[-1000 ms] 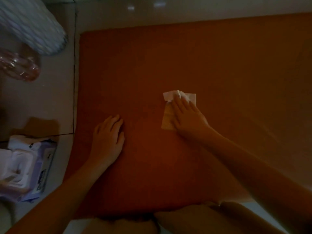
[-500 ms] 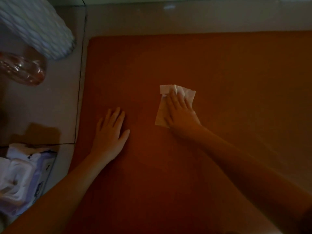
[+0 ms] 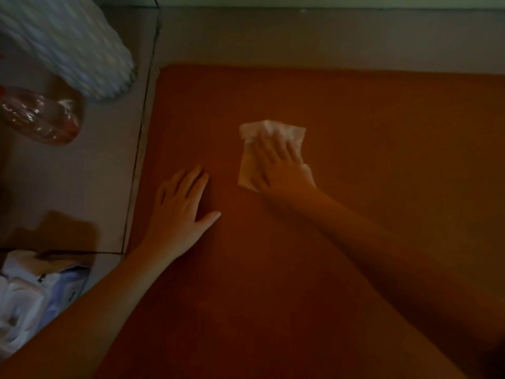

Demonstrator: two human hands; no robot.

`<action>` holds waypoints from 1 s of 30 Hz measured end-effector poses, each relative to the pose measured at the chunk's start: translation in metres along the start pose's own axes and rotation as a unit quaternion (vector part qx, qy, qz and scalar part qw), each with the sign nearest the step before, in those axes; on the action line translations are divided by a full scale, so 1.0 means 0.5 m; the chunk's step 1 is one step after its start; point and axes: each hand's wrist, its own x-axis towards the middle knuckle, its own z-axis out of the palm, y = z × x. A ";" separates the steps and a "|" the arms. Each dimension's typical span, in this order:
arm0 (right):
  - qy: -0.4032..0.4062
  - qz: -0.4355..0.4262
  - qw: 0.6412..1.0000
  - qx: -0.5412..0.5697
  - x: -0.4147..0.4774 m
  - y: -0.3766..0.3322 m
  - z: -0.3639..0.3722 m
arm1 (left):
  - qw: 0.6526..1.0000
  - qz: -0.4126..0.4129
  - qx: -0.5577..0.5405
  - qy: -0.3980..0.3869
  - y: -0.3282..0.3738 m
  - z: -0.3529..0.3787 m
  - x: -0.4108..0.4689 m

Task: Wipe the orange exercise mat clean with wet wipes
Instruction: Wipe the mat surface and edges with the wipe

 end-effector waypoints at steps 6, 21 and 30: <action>-0.034 -0.113 0.993 -0.029 0.026 0.125 -0.025 | 1.000 -0.009 0.002 -0.020 0.002 -0.001 0.006; 0.011 0.016 1.000 -0.023 0.181 0.106 -0.098 | 0.996 -0.003 0.069 -0.058 0.023 -0.033 0.016; 0.022 0.054 0.995 -0.077 0.174 0.063 -0.073 | 0.994 -0.058 0.034 -0.084 0.059 -0.027 0.027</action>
